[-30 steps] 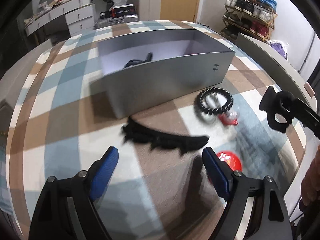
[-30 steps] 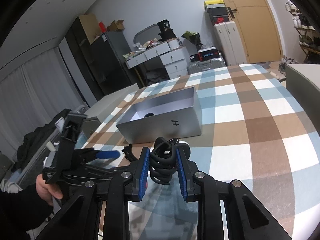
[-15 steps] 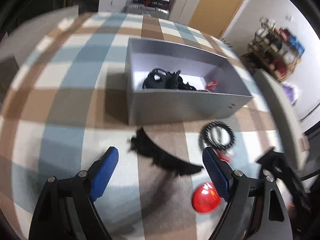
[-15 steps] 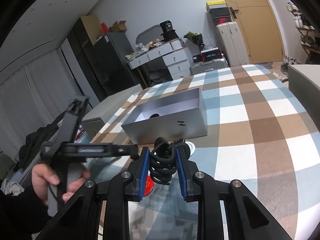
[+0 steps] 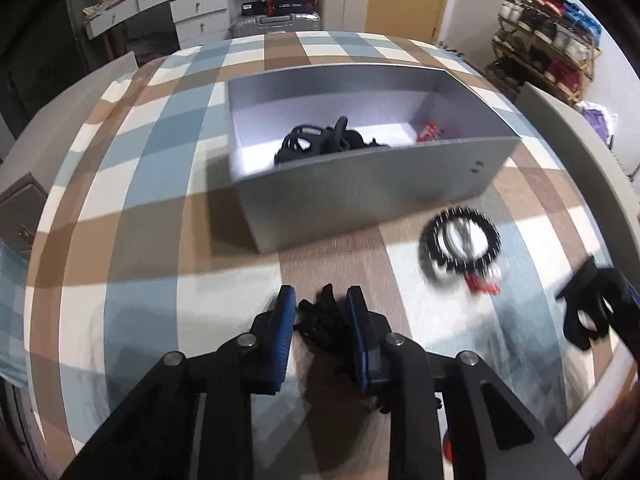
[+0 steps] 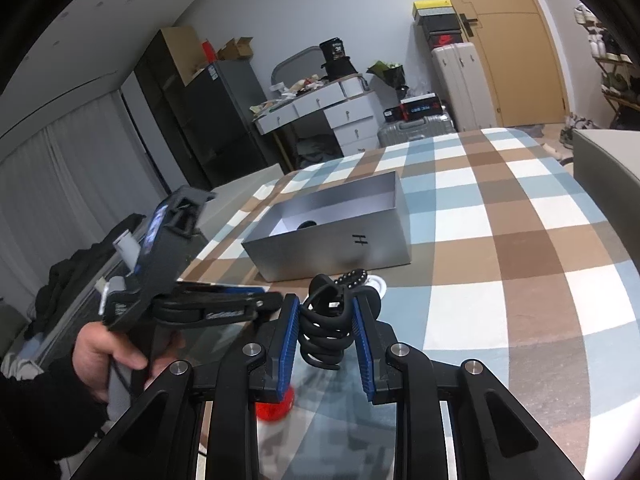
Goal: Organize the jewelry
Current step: 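Grasp the black claw clip with the left tool while the right holds the scrunchie, then carry the claw clip into the grey box with the left tool while the right drops the scrunchie in, then move the left tool to the red 'I China' badge and grasp it, then lift the red badge with the left tool while the right grasps the black beaded bracelet, then lower the red badge into the grey box with the left tool while the right drops the bracelet in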
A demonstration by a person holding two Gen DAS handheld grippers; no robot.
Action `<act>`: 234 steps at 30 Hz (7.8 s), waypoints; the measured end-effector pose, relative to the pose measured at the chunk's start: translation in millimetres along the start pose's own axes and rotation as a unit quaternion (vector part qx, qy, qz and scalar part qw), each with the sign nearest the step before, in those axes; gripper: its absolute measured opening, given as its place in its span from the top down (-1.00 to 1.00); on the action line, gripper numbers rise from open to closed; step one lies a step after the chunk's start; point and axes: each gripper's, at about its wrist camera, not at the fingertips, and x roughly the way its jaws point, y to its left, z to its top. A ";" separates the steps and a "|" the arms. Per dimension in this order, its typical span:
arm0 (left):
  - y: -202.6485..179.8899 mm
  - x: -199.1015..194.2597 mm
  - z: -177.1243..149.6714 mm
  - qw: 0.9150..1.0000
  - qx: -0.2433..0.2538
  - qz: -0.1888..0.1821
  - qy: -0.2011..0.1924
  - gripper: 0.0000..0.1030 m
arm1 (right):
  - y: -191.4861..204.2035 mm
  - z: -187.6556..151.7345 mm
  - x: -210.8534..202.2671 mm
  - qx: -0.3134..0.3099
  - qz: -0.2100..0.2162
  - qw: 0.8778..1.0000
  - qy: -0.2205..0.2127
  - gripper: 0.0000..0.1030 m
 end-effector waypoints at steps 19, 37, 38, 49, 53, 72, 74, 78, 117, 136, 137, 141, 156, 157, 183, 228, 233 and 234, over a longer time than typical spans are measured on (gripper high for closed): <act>13.9 -45.7 1.8 0.998 0.013 -0.032 -0.058 0.65 | 24.5 9.2 16.1 -0.020 0.001 1.000 0.012 0.50; 13.9 -87.7 60.5 0.987 0.047 -0.049 -0.145 0.65 | 29.8 65.7 24.3 -0.037 0.010 0.999 -0.031 0.50; 13.3 -86.5 67.1 0.987 0.049 -0.049 -0.146 0.65 | 28.9 71.9 26.6 -0.036 0.011 0.999 -0.031 0.50; 27.1 -55.5 109.4 0.985 0.016 -0.072 -0.158 0.65 | 16.7 113.6 70.9 -0.038 0.004 0.999 -0.028 0.50; 26.9 -38.3 106.4 0.986 0.002 -0.092 -0.136 0.65 | 8.0 110.0 94.7 -0.036 -0.006 0.999 -0.004 0.50; 15.7 -28.6 96.2 0.987 0.001 -0.106 -0.118 -0.01 | -4.6 99.2 119.6 -0.016 -0.008 0.999 0.034 0.40; 15.2 -37.9 93.4 0.985 0.005 -0.108 -0.135 -0.21 | -4.1 99.8 114.3 -0.016 -0.010 0.999 0.027 0.37; 14.2 -47.2 91.2 0.985 0.014 -0.091 -0.148 -0.21 | -4.2 101.0 100.7 -0.009 -0.015 1.000 0.013 0.28; -24.3 -65.6 -15.7 0.986 0.052 -0.144 -0.071 -0.97 | 6.8 21.0 -29.1 0.011 -0.113 0.992 -0.048 -0.73; -59.6 -26.7 -66.1 0.983 0.155 -0.091 -0.032 -0.95 | -15.4 -14.7 -23.7 0.072 -0.098 0.992 -0.015 -0.82; -59.0 -27.2 -67.4 0.983 0.160 -0.088 -0.038 -0.92 | -16.5 -15.5 -23.3 0.073 -0.097 0.993 -0.014 -0.82; -53.7 -30.5 -69.9 0.981 0.164 -0.082 -0.055 -0.58 | -17.6 -15.7 -21.9 0.077 -0.094 0.993 -0.013 -0.82; -51.4 -35.1 -61.9 0.978 0.172 -0.086 -0.076 0.27 | -13.2 -18.4 -16.5 0.079 -0.088 0.993 -0.003 -0.82; -50.3 -36.9 -59.7 0.978 0.171 -0.085 -0.080 0.27 | -13.1 -18.2 -15.8 0.080 -0.087 0.993 -0.003 -0.82; 18.7 -44.8 -25.4 0.988 0.060 -0.074 -0.119 0.27 | -20.7 14.4 73.5 0.092 -0.048 0.991 0.090 -0.53; 39.0 -46.2 -27.2 0.989 0.033 -0.074 -0.122 0.27 | 24.7 26.7 123.8 -0.063 -0.134 0.977 0.156 0.63; 43.4 -44.4 -28.6 0.990 0.026 -0.074 -0.118 0.27 | 28.4 26.5 134.8 -0.095 -0.157 0.966 0.180 0.66; 44.0 -43.8 -28.7 0.990 0.025 -0.075 -0.117 0.27 | 31.4 26.0 137.4 -0.110 -0.166 0.962 0.185 0.80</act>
